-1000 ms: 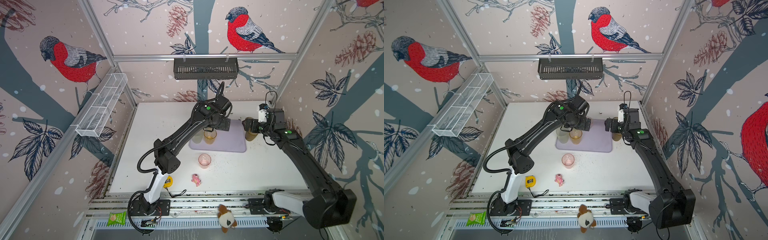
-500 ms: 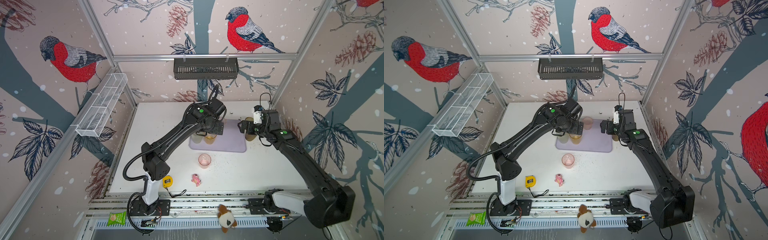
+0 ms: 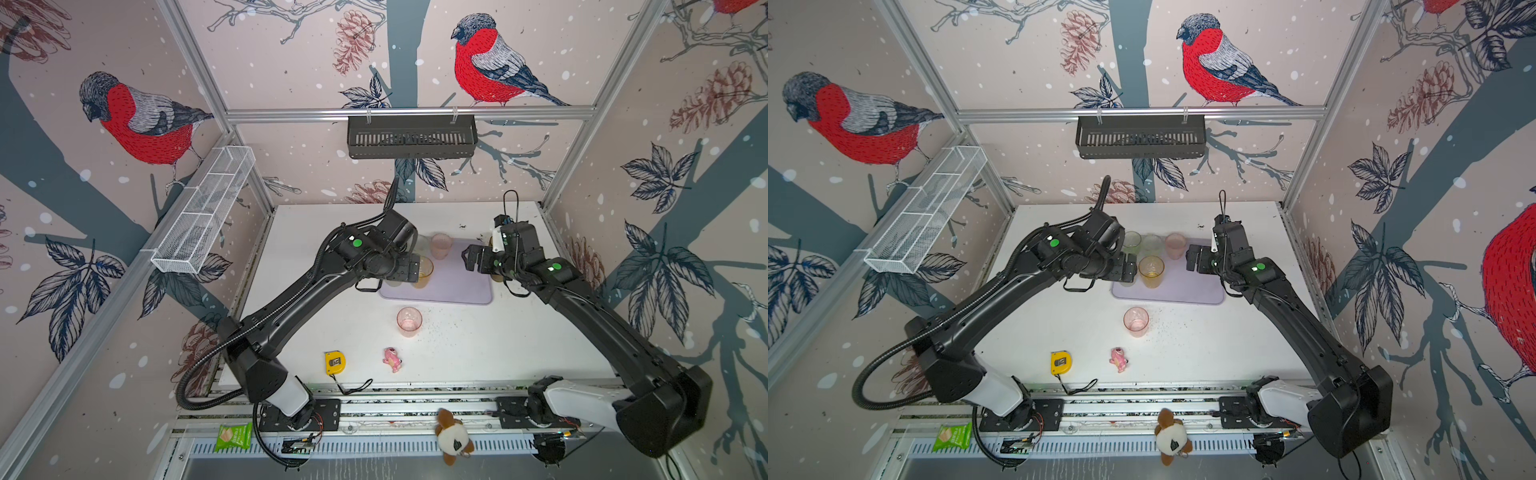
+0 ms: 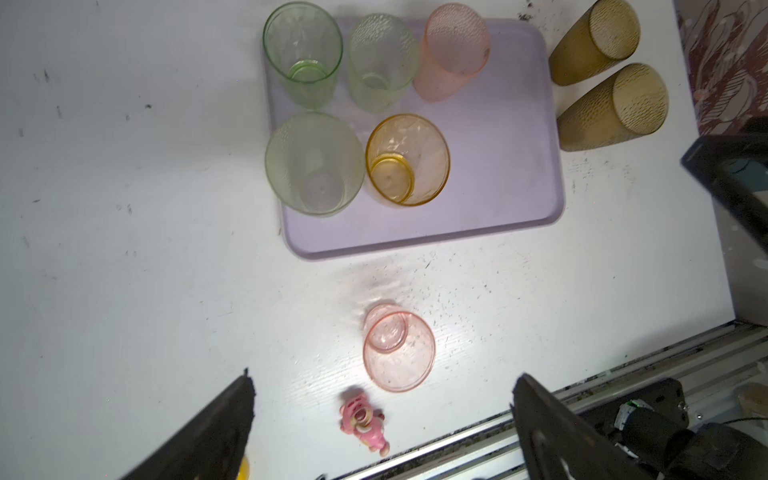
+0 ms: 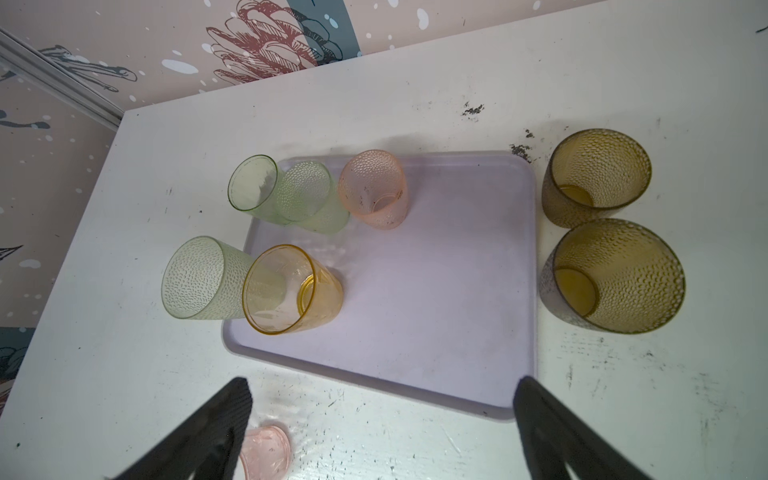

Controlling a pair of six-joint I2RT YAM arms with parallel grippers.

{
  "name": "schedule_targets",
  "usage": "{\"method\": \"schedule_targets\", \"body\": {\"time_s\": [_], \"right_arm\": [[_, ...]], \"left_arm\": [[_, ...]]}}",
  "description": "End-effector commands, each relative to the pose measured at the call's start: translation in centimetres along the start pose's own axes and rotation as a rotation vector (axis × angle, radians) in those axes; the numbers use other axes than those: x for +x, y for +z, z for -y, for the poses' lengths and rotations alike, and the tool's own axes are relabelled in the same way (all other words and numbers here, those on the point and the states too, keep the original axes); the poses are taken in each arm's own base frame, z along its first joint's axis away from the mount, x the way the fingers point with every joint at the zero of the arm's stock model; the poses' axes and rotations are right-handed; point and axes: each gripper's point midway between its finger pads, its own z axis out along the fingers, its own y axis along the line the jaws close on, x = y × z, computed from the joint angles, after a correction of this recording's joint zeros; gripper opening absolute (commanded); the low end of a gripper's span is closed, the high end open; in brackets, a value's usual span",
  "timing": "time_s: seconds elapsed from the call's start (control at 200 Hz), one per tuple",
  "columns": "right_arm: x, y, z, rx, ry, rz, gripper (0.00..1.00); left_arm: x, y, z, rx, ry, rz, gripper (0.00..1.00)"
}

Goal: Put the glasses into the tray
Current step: 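Lift the left gripper from the amber cup while the right swings toward the pink cup, then move the right gripper down over the pink cup near the table edge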

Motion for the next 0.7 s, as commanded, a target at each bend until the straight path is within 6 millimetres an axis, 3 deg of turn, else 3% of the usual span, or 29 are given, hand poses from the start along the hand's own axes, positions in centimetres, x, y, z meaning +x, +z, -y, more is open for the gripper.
{"method": "schedule_targets", "body": {"time_s": [0.0, 0.125, 0.26, 0.69], "right_arm": [[-0.1, -0.5, -0.9, 0.037, 0.060, 0.023, 1.00], [1.0, -0.4, -3.1, 0.026, 0.086, 0.017, 0.99], [2.3, -0.5, -5.1, 0.025, 0.100, 0.003, 0.99], [5.8, 0.1, -8.6, 0.076, 0.027, -0.144, 0.97]], "left_arm": [[-0.4, -1.1, -0.4, 0.058, -0.015, 0.086, 0.96], [0.3, -2.0, -2.3, 0.099, -0.057, 0.120, 0.96], [1.8, -1.5, -3.8, 0.105, -0.057, 0.098, 0.97], [5.0, -0.5, -5.1, 0.163, -0.040, 0.100, 0.97]]}}
